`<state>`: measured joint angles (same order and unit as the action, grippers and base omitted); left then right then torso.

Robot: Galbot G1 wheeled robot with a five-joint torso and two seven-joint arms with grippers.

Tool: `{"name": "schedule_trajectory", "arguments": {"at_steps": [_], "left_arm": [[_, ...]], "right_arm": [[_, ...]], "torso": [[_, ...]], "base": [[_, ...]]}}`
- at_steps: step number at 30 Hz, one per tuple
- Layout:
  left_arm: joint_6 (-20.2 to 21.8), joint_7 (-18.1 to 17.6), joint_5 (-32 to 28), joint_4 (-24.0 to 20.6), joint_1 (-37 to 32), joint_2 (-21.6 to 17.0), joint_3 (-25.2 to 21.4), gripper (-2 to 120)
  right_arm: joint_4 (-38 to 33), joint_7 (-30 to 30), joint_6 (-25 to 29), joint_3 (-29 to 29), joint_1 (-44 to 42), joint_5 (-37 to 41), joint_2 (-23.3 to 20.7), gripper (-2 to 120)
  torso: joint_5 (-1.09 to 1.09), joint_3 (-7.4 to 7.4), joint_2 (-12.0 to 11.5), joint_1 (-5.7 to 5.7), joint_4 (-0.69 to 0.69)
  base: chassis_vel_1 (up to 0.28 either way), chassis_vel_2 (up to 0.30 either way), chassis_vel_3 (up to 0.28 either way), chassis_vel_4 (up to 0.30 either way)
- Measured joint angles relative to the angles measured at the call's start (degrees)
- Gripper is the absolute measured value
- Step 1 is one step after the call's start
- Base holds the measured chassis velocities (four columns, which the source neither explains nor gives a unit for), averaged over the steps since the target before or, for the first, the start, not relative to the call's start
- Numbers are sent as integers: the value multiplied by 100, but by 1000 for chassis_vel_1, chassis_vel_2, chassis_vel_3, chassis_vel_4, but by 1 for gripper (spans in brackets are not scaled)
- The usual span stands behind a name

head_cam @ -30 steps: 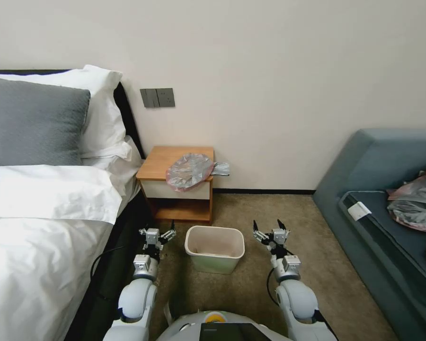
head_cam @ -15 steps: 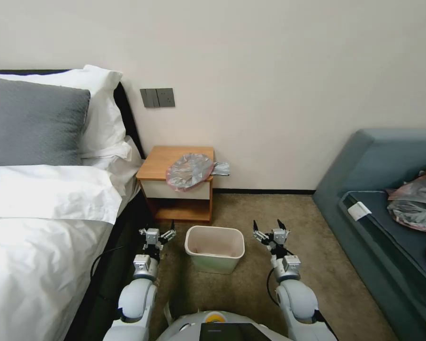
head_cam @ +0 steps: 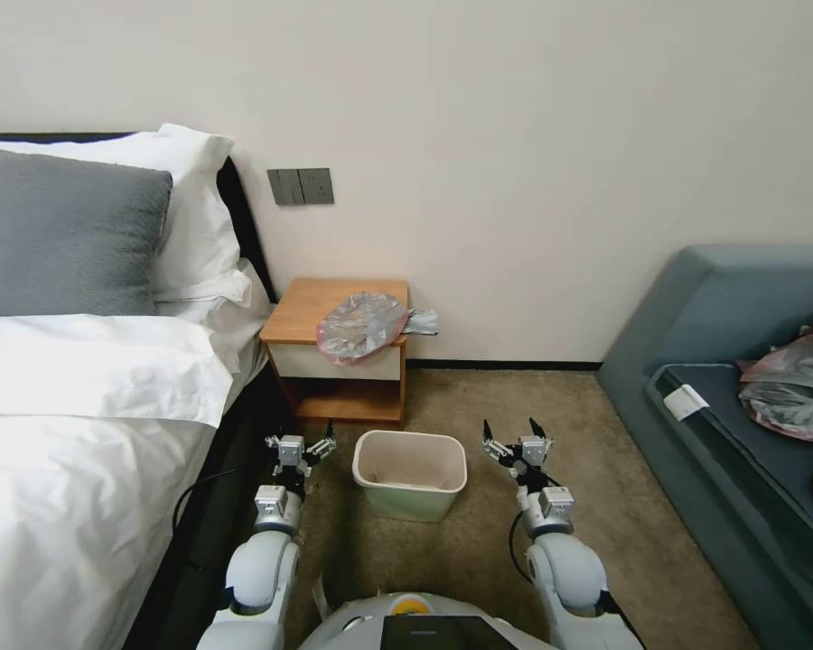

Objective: Pick up the garbage bag from the table and place it over the trash can.

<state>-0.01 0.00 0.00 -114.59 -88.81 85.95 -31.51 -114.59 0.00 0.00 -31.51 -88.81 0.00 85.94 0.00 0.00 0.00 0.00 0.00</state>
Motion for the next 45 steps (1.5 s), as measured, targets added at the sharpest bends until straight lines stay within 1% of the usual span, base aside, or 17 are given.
{"name": "schedule_trajectory", "arguments": {"at_steps": [38, 39, 41, 42, 43, 45], "left_arm": [[-5, -4, -43, -2, 3, -18, 1, 99], [-23, -11, -96, -18, 8, -37, 4, 98], [-161, -67, -405, -146, 50, -164, 14, 97], [-290, -116, -666, -257, 90, -271, 23, 97], [-290, -116, -666, -257, 90, -271, 23, 97], [-512, -206, -1133, -445, 151, -458, 40, 97]], "right_arm": [[-37, 0, 4, -13, -31, 14, -4, 100], [-155, 0, 36, -51, -101, 65, -20, 100], [-532, 5, 176, -195, -332, 236, -80, 100], [-780, 14, 262, -282, -480, 348, -119, 100], [-780, 14, 262, -282, -480, 348, -119, 100], [-1265, 35, 439, -459, -774, 574, -197, 100]], "torso": [[0, 0, 0, 0, 0], [2, 0, 0, 0, 2], [-2, 0, 0, 0, 0], [1, 0, 0, 0, -2], [1, 0, 0, 0, -2], [-1, 0, 0, 0, -1]], "base": [[0, 0, 0, 0], [0, 0, 0, 0], [0, 0, 0, 0], [0, 0, 0, 0], [0, 0, 0, 0], [0, 0, 0, 0]]}}
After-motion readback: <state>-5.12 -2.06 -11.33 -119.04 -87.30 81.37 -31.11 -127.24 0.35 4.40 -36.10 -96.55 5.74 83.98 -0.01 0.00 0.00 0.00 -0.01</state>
